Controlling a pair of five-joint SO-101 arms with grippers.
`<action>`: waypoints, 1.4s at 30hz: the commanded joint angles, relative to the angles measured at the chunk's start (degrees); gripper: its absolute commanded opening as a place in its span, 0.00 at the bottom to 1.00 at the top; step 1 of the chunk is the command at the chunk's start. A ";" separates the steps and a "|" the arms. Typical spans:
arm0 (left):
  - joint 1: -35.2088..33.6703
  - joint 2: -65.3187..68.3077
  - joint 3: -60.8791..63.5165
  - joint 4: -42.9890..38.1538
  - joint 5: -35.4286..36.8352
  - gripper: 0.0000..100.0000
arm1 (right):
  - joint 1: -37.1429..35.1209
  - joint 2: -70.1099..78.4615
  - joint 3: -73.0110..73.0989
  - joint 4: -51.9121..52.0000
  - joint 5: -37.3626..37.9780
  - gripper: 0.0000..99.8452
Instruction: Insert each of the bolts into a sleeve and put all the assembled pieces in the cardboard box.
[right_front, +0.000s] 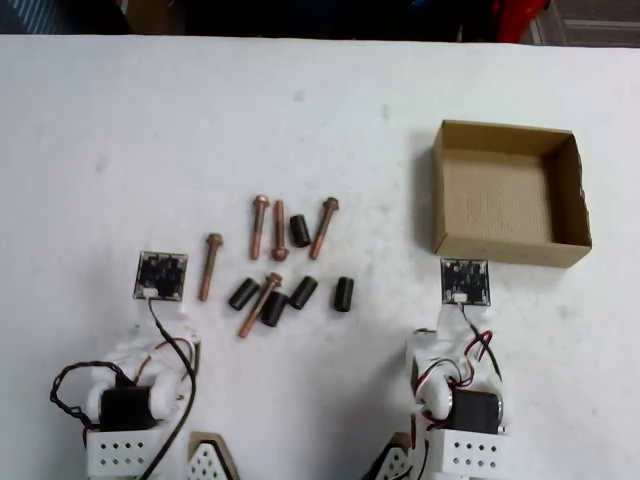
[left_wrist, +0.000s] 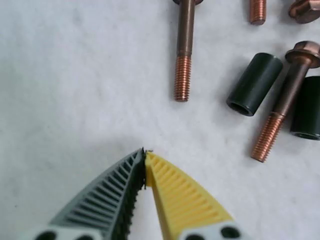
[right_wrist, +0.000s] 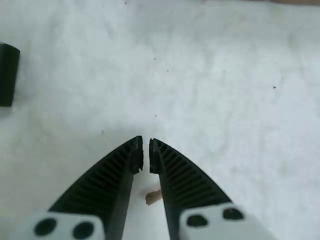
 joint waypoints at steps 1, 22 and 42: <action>0.57 -0.40 -0.09 -0.53 -0.44 0.02 | -0.13 -0.40 0.53 0.22 -0.62 0.02; 0.57 -0.40 -0.09 -0.53 -0.44 0.02 | -1.98 -0.48 -1.67 -11.30 27.87 0.02; 0.57 -0.40 -0.09 -0.53 -0.44 0.02 | -1.63 14.55 -38.15 6.55 35.34 0.04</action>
